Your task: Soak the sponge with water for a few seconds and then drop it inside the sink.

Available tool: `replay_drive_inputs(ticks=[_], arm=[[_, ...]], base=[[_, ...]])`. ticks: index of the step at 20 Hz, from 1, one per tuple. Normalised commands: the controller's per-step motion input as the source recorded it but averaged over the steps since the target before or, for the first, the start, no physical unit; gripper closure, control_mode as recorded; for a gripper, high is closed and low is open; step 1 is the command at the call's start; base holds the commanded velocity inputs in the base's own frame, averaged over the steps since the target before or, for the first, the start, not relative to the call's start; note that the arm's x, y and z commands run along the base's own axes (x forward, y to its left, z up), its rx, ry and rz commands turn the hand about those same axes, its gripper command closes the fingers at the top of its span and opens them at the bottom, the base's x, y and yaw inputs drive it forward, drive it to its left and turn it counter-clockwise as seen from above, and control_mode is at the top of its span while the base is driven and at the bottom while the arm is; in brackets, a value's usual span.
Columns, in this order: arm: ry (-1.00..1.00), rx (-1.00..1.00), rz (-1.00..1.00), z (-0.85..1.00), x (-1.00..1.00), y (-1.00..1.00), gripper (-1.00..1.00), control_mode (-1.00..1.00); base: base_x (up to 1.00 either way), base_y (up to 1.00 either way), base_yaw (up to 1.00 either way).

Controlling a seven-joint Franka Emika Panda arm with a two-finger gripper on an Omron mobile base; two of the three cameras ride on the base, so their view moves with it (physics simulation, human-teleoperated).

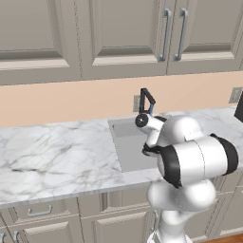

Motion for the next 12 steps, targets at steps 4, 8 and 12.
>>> replay_drive_inputs(ticks=[4,8,12], arm=[[0.00,0.00,0.00,0.00,0.11,0.00,1.00,-1.00],[0.00,0.00,0.00,0.00,0.16,0.00,1.00,-1.00],[0.00,0.00,0.00,0.00,0.16,0.00,1.00,-1.00]], base=[[0.00,0.00,0.00],[0.00,0.00,0.00],[0.00,0.00,0.00]])
